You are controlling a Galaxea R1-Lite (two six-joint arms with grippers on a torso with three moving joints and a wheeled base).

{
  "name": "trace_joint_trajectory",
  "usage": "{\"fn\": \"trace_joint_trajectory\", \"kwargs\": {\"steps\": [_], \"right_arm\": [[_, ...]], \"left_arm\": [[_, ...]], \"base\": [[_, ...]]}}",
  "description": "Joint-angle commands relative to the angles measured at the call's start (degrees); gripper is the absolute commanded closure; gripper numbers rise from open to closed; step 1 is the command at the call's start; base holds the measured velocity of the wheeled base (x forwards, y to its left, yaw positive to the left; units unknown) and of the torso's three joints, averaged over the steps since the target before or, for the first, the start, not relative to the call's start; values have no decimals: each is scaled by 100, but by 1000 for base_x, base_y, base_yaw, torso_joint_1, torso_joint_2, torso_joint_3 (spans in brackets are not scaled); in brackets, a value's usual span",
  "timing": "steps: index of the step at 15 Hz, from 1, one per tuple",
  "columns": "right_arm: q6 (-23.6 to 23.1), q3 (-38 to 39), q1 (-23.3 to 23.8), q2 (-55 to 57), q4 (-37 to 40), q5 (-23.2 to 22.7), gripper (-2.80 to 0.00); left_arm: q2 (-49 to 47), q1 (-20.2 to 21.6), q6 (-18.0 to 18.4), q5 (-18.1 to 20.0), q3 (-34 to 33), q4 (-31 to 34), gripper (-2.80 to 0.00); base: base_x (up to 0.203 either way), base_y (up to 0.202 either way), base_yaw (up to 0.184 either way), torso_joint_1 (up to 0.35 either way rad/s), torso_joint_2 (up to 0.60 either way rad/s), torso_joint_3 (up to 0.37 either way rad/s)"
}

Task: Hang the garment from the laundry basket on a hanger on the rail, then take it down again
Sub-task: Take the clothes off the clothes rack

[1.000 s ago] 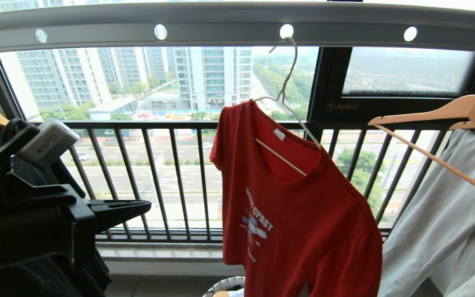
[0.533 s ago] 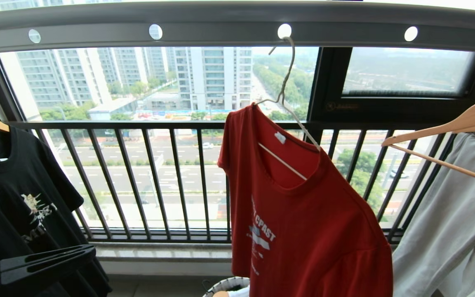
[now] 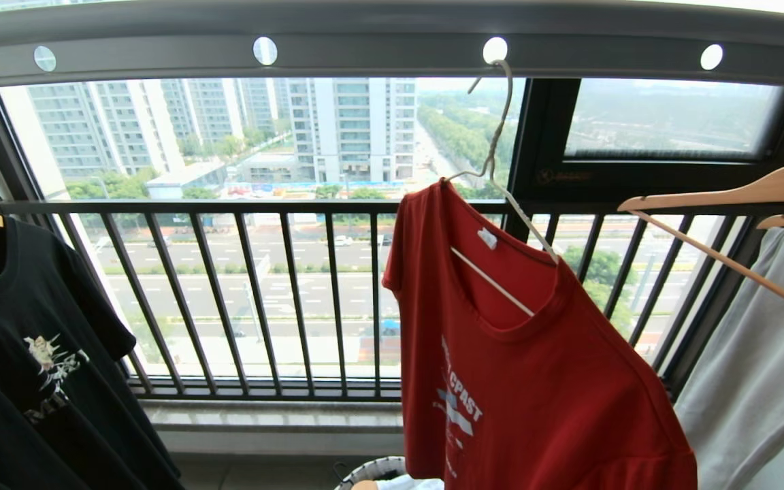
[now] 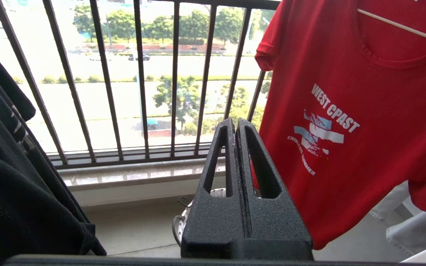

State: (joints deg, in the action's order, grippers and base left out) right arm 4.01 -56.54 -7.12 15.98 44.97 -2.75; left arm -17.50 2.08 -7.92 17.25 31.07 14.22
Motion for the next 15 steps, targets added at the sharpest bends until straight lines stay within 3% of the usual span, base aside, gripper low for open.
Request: {"fn": "trace_joint_trajectory", "kwargs": {"steps": [1,4,7,9,11,15], "right_arm": [[-75,-287,106,-1,441,228,0],[-520,228,492,-410,493,227,0],[-819,1442,600,-1357,345,102,0],[-758,2285,622,-1531,-59,72,0],[-623,3040,629,-1579,-968,48,0],[-610,4844,632,-1596,-3749,-34,0]], "left_arm": [[392,-34,-8,-39,55,38,0],[658,-254,151,-59,-241,50,0],[1394,-252,690,-103,-1025,10,0],[1740,-252,1240,-328,-1488,-57,0],[1742,-252,1484,-998,-2009,-643,0],[1742,-252,1601,-1358,-3030,-1512,0]], "base": [[0,0,0,0,0,0],[0,0,0,0,0,0],[0,0,0,0,0,0],[0,0,0,0,0,0],[0,0,0,0,0,0],[0,0,0,0,0,0]]}}
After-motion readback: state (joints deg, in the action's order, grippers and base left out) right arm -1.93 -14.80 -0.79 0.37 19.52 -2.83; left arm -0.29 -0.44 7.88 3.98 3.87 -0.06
